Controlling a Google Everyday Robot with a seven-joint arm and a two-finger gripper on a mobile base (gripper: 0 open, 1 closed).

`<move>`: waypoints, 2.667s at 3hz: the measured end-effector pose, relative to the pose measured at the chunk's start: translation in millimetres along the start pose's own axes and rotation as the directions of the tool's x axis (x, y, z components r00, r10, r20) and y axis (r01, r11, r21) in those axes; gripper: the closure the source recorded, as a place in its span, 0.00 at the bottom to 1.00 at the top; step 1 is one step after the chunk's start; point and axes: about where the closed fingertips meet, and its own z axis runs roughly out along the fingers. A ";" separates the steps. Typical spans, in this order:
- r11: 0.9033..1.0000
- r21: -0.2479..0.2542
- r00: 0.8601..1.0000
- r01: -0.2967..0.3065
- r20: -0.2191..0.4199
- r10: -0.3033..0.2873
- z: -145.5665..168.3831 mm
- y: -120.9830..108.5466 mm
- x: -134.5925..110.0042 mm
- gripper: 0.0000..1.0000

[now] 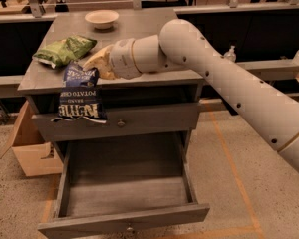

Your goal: Place blue chip bag into middle drawer

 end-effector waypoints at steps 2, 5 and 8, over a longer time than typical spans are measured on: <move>0.996 -0.010 0.996 -0.086 0.009 0.086 6.1 20.2 -37.8 1.00; 0.945 -0.251 0.976 -0.211 0.005 0.219 -0.2 130.2 -167.8 1.00; 0.885 -0.428 0.982 -0.184 -0.053 0.179 -3.4 214.1 -146.1 1.00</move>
Offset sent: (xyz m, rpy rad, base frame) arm -0.0827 0.0167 -0.0790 -0.0110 0.2168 -0.0630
